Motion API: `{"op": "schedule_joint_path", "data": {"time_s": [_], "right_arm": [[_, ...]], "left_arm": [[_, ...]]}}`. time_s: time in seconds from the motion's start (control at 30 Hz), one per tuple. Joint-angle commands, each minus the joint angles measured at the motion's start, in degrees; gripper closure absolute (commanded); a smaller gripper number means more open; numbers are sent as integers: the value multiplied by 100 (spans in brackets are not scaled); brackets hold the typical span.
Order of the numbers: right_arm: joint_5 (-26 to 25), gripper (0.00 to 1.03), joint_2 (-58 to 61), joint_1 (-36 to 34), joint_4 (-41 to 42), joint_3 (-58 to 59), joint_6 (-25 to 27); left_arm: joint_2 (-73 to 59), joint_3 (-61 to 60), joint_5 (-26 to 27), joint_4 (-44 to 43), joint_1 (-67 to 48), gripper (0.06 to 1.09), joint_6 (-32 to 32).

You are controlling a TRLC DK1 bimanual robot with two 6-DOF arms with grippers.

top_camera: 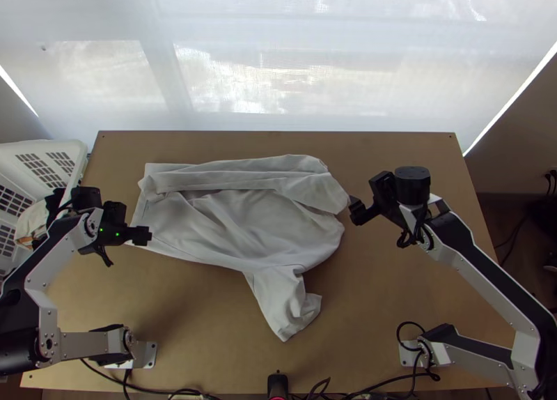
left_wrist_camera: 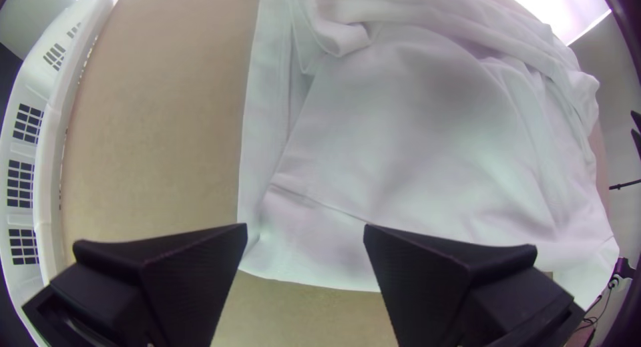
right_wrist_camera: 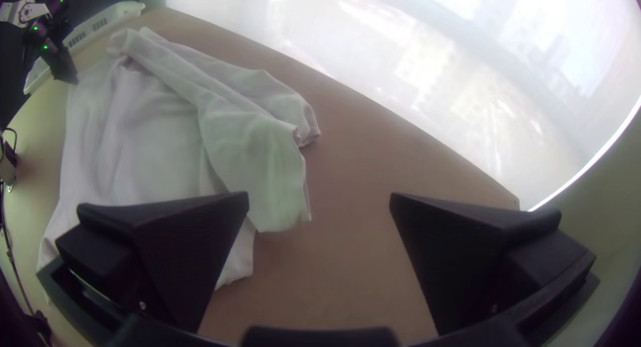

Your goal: Fold the t-shirt

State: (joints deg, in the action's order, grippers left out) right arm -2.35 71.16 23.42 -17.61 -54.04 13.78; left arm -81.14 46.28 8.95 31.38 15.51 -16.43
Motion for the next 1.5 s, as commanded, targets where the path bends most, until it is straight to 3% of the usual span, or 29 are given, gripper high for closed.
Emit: {"op": "schedule_joint_path", "data": {"time_s": [0.0,0.1,0.23,0.27,0.83,1.13,1.47], "right_arm": [[-2,5,-234,-39,-173,104,19],[6,5,-295,-30,-296,96,11],[6,5,-383,-22,-569,8,2],[6,5,-409,13,-692,-19,2],[560,5,-743,1912,-2555,236,19],[868,5,-1157,2571,-2511,1370,-86],[929,5,-436,3169,-1755,1423,-104]], "left_arm": [[-332,56,-34,-79,-21,40,-80],[-464,56,81,-97,-39,56,-98],[-429,30,212,-79,-21,100,-98],[-402,30,221,-88,14,105,-89],[380,65,256,79,75,105,-1],[696,-190,248,114,58,105,69],[837,-330,230,123,-21,105,228]]}}
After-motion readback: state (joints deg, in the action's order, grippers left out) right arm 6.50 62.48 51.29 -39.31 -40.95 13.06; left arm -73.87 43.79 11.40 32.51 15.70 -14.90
